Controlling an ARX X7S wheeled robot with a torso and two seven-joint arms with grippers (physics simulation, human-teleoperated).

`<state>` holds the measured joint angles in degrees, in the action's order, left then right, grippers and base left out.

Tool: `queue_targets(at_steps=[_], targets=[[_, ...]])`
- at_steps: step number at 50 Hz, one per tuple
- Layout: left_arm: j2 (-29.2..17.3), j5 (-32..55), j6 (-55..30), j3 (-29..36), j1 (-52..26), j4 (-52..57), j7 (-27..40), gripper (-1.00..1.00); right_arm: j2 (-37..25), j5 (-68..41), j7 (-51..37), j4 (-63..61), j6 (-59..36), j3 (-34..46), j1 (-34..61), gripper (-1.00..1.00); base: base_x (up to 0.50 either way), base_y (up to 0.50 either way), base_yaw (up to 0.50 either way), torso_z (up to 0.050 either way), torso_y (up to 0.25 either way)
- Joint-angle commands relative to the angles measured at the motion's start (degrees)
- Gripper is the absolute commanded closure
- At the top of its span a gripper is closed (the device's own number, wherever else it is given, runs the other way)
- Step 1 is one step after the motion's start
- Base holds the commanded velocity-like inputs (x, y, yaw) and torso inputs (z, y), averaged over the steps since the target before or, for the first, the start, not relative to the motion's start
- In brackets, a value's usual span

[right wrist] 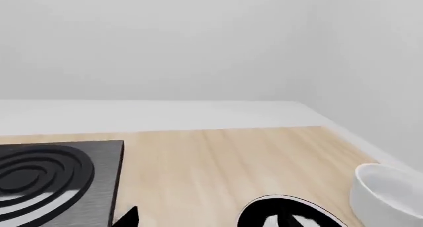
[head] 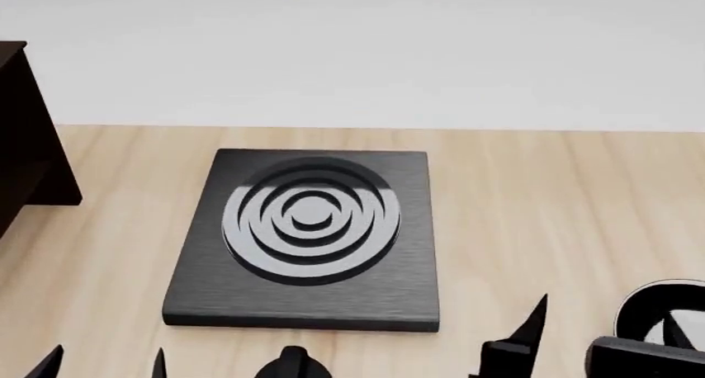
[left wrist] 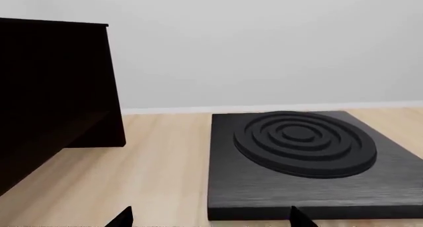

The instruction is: Put the frying pan on the cabinet shelf.

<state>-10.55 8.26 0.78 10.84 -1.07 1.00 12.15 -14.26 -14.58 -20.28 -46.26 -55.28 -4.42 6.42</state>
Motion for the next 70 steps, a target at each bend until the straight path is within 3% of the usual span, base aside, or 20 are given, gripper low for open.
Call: queue_targets(at_steps=[1, 10, 20, 27, 56, 70], targets=[[-0.32, 0.28, -0.45, 0.46, -0.05, 0.11, 0.3, -1.0, -2.29, -3.22, 0.09, -5.05, -10.43, -8.06, -0.27, -1.0, 0.0, 0.0, 0.0, 0.0, 0.0], [-0.56, 0.42, -1.07, 0.8, 0.07, 0.75, 0.7, -1.0, -1.67, -4.46, 1.6, -3.33, -9.38, -15.61, -3.95, -1.0, 0.0, 0.0, 0.0, 0.0, 0.0], [-0.84, 0.66, -0.95, 1.13, 0.05, 0.7, 0.83, -1.0, -0.95, -3.81, 2.45, 1.72, -5.11, -18.25, -7.72, -1.0, 0.0, 0.0, 0.0, 0.0, 0.0], [-0.95, 0.7, -0.47, 1.45, -0.07, 0.14, 0.84, -1.0, -2.36, -1.86, 2.77, 6.24, -3.12, -15.41, -10.08, -1.0, 0.0, 0.0, 0.0, 0.0, 0.0], [-1.74, 1.38, -1.22, 2.14, 0.17, 1.44, 1.74, -1.0, -1.54, -0.81, 4.38, 16.88, 4.9, -16.88, -15.56, -1.0, 0.0, 0.0, 0.0, 0.0, 0.0], [-1.83, 1.71, -0.5, 2.23, -0.53, -0.2, 2.0, -1.0, -4.41, -0.78, 6.51, 26.47, 2.41, -12.45, -10.24, -1.0, 0.0, 0.0, 0.0, 0.0, 0.0]])
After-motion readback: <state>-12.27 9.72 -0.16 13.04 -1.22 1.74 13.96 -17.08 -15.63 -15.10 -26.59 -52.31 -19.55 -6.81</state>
